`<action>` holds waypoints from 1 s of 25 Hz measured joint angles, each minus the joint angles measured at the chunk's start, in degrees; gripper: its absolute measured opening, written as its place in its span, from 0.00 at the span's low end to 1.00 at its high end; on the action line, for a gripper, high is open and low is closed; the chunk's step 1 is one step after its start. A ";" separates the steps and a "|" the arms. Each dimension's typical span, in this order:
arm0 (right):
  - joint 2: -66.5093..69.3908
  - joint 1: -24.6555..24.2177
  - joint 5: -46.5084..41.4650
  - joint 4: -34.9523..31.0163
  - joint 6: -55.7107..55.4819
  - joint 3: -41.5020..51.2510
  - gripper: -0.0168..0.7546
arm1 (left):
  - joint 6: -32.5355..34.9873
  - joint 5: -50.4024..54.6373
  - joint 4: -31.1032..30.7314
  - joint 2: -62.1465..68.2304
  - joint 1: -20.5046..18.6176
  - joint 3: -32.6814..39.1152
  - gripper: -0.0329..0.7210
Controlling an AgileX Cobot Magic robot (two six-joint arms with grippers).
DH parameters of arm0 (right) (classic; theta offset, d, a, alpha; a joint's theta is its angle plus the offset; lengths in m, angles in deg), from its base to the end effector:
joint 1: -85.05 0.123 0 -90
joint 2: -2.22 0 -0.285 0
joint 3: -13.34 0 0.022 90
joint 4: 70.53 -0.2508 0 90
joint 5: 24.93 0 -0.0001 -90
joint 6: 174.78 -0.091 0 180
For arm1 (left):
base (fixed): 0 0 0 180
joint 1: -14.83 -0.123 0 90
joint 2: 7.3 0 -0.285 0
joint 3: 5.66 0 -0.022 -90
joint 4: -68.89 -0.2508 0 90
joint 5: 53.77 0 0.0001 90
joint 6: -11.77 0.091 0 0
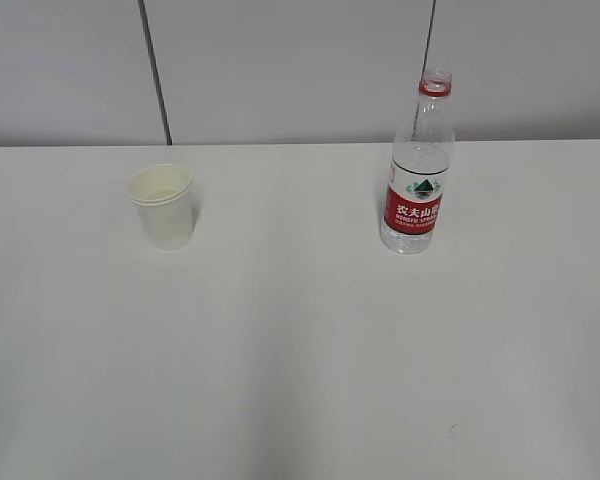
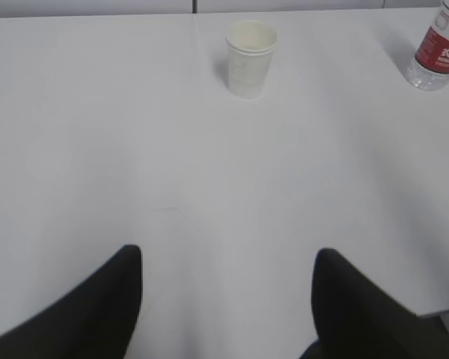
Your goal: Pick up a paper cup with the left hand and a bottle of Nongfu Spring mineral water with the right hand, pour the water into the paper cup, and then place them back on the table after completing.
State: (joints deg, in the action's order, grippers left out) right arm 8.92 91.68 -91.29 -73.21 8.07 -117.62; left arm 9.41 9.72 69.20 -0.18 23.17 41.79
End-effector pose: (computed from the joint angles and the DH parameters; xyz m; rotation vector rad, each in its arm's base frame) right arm -0.0115 0.0026 0.2673 -0.1814 2.1238 0.0956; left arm -0.0109 0.0012 0.2787 0.1081 2.0599 -0.1219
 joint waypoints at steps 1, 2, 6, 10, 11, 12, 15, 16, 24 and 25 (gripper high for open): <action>0.00 0.00 0.00 0.00 0.00 0.00 0.78 | 0.00 0.00 0.00 0.00 -0.44 0.00 0.64; 0.00 0.00 0.00 0.00 0.00 0.00 0.78 | 0.00 0.00 0.00 0.00 -0.83 0.00 0.64; 0.00 0.00 0.00 0.00 0.00 0.00 0.78 | 0.00 0.00 0.00 0.00 -1.05 0.00 0.64; 0.00 0.00 0.00 0.00 0.00 0.00 0.78 | 0.00 -0.04 0.00 0.00 -1.05 0.00 0.64; 0.00 0.00 0.00 0.00 0.00 0.00 0.78 | 0.00 -0.04 0.00 0.00 -1.05 0.00 0.64; 0.00 0.00 0.00 0.00 0.00 0.00 0.78 | 0.00 -0.04 0.00 0.00 -1.05 0.00 0.64; 0.00 0.00 0.00 0.00 0.00 0.00 0.78 | 0.00 -0.04 0.00 0.00 -1.05 0.00 0.64; 0.00 0.00 0.00 0.00 0.00 0.00 0.78 | 0.00 -0.04 0.00 0.00 -1.05 0.00 0.64; 0.00 0.00 0.08 0.00 0.00 0.00 0.78 | 0.00 -0.04 0.00 0.00 -1.05 0.00 0.64; 0.00 0.00 0.08 0.00 0.00 0.00 0.78 | 0.00 -0.04 0.00 0.00 -1.05 0.00 0.64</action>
State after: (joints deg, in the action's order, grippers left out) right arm 8.92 91.68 -91.21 -73.21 8.07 -117.62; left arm 9.41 9.68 69.20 -0.18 22.12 41.79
